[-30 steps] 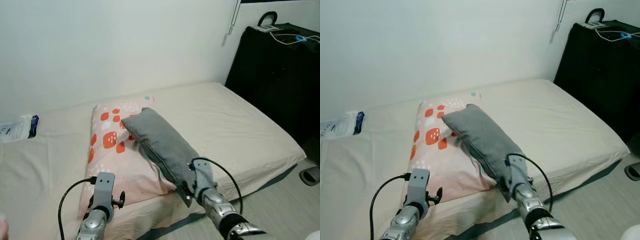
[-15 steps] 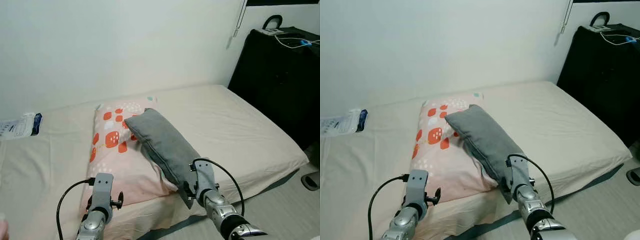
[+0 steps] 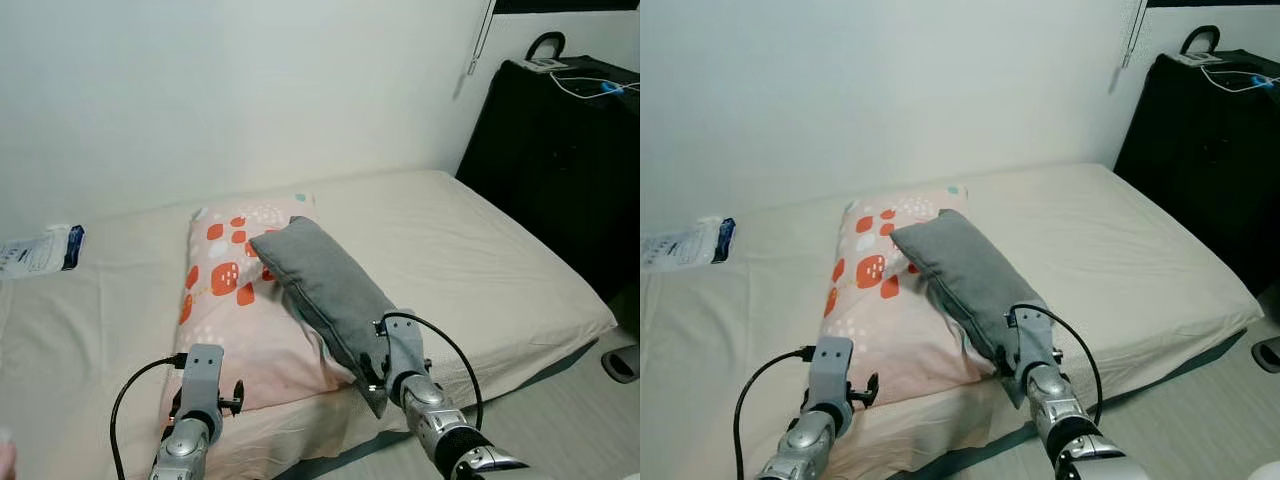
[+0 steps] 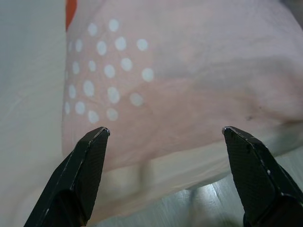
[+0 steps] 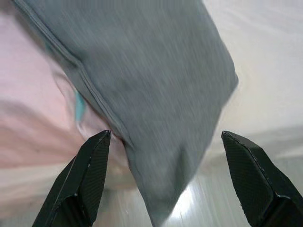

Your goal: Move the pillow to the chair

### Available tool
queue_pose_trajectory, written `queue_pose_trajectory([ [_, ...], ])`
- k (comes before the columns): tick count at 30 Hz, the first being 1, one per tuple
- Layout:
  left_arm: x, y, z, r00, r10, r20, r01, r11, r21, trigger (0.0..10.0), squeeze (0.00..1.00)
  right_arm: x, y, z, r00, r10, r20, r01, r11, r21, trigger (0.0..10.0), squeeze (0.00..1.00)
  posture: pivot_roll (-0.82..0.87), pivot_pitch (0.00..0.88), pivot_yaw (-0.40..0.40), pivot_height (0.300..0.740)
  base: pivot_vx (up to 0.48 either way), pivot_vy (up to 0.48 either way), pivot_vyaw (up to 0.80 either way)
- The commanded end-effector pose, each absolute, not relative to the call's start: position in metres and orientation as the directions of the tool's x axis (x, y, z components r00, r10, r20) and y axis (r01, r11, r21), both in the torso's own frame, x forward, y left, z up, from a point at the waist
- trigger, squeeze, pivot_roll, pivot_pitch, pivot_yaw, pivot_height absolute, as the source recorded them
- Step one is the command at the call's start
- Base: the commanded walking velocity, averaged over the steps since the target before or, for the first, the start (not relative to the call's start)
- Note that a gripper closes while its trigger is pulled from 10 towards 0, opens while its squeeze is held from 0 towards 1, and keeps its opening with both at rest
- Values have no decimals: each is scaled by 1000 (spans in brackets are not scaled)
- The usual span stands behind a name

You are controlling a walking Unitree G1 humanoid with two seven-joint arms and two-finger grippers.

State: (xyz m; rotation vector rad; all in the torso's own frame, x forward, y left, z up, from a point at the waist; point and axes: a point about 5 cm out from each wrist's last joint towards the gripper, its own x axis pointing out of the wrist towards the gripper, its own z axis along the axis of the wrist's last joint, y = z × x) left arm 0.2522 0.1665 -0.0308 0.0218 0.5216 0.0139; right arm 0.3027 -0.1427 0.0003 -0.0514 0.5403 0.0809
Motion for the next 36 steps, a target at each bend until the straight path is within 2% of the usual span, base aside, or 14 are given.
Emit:
queue_pose_trajectory([
  [1, 253, 171, -31, 859, 39, -511, -30, 999, 26, 10000, 0, 308, -140, 8, 877, 84, -472, -104, 994, -17, 10000, 0, 100, 0, -70, 740, 0, 0, 0],
  [9, 254, 163, -30, 865, 13, -502, 21, 998, 61, 10000, 0, 306, -138, 4, 873, 62, -483, -101, 993, -56, 10000, 0, 97, 0, -66, 740, 0, 0, 0],
  [36, 254, 160, -31, 861, 6, -509, 22, 999, 49, 10000, 0, 305, -141, 2, 864, 44, -502, -86, 994, -62, 10000, 0, 64, 0, -38, 740, 0, 0, 0],
])
